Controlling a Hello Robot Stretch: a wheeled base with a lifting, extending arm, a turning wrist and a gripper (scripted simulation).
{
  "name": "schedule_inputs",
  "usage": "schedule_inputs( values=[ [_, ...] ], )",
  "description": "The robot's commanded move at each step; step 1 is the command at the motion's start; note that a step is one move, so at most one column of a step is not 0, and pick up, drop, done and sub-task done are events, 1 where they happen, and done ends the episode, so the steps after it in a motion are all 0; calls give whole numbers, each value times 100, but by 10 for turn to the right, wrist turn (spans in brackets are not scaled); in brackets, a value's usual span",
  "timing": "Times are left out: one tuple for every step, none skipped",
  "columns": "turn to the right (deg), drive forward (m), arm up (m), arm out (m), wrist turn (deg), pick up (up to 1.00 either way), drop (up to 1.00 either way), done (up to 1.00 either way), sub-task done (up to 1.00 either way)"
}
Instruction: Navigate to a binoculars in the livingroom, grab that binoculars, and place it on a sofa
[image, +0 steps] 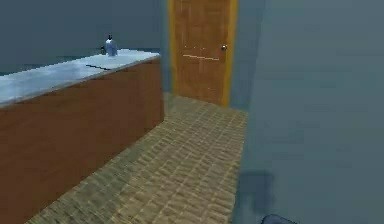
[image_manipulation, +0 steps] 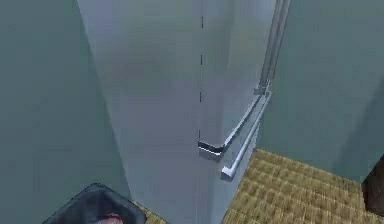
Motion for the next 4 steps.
schedule_inputs(
  values=[
    [-450,0,0,0,0,0,0,0,0],
    [-450,0,0,0,0,0,0,0,0],
    [-240,0,0,0,0,0,0,0,0],
    [0,5,0,0,0,0,0,0,0]
  ],
)
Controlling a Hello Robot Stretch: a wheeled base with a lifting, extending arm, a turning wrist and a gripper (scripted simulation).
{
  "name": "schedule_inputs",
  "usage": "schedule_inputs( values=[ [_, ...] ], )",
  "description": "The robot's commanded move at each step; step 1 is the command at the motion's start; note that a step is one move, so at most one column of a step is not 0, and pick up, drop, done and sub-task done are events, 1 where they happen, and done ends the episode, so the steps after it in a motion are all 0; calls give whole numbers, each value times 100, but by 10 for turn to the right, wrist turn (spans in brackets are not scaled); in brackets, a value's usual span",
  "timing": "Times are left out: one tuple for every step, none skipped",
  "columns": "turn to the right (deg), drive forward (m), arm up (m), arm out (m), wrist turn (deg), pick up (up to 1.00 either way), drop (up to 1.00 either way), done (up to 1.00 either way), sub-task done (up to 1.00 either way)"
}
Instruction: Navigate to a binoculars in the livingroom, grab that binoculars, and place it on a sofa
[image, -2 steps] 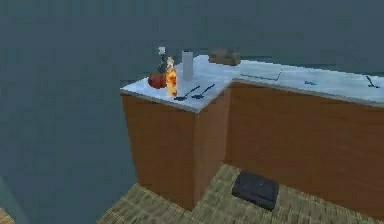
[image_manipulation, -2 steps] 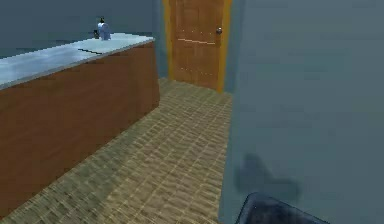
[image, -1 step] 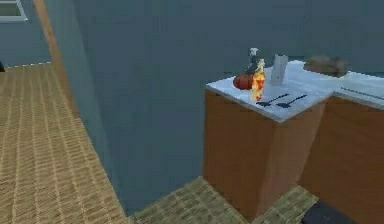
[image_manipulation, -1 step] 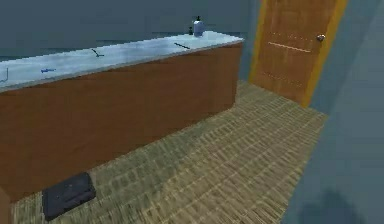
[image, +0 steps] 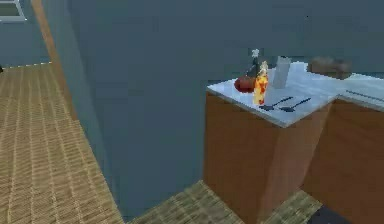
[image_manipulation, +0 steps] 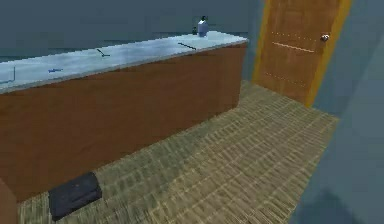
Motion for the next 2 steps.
schedule_inputs(
  values=[
    [-450,0,0,0,0,0,0,0,0],
    [-150,0,0,0,0,0,0,0,0]
  ],
)
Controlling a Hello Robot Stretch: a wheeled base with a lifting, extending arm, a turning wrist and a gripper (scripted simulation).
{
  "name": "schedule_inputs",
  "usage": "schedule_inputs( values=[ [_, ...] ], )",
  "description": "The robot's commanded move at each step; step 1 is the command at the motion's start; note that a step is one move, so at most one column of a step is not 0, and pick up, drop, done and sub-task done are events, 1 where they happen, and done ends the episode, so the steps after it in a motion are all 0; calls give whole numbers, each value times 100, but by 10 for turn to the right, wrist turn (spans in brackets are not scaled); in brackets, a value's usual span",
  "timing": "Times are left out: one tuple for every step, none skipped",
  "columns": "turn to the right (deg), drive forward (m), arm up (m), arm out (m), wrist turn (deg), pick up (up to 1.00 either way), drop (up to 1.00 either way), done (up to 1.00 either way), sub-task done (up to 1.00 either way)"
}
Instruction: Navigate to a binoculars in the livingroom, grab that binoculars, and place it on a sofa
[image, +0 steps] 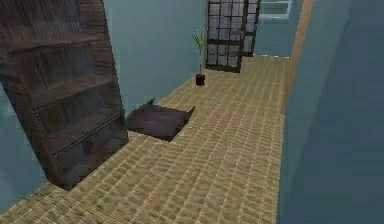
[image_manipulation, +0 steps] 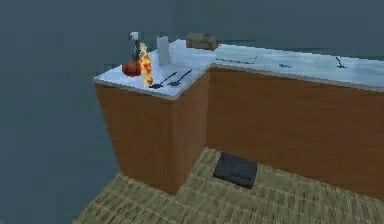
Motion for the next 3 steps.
schedule_inputs(
  values=[
    [0,100,0,0,0,0,0,0,0],
    [-90,0,0,0,0,0,0,0,0],
    [0,10,0,0,0,0,0,0,0]
  ],
)
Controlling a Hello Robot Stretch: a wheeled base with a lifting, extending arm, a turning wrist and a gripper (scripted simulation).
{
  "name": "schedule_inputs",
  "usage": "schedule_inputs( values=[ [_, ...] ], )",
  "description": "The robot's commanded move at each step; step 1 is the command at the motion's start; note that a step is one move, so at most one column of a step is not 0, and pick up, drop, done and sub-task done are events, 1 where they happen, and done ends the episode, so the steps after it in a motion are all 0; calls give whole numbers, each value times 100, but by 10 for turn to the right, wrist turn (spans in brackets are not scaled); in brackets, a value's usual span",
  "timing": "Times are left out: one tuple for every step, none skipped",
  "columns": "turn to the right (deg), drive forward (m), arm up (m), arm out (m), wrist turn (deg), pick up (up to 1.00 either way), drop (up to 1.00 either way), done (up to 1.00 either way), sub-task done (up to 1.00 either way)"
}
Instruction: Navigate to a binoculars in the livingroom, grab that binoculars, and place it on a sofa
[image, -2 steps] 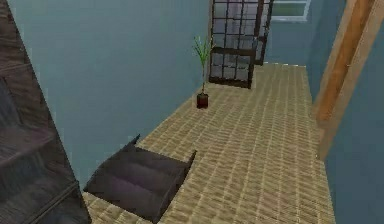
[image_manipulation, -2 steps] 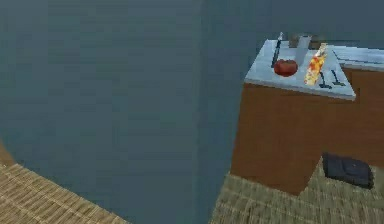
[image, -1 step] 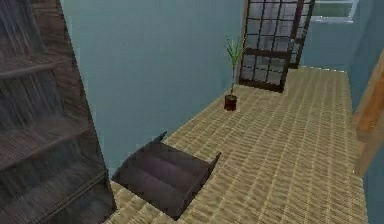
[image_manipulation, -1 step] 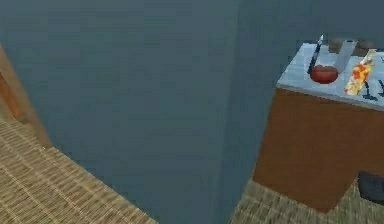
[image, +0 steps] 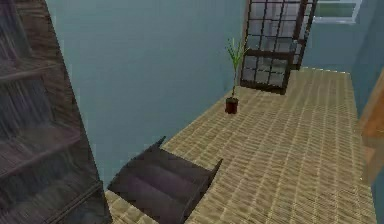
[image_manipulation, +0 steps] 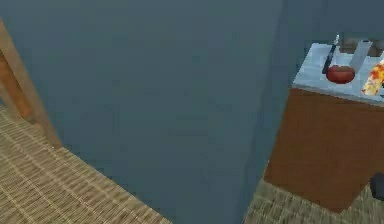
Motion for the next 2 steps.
schedule_inputs(
  values=[
    [300,0,0,0,0,0,0,0,0],
    [0,100,0,0,0,0,0,0,0]
  ],
)
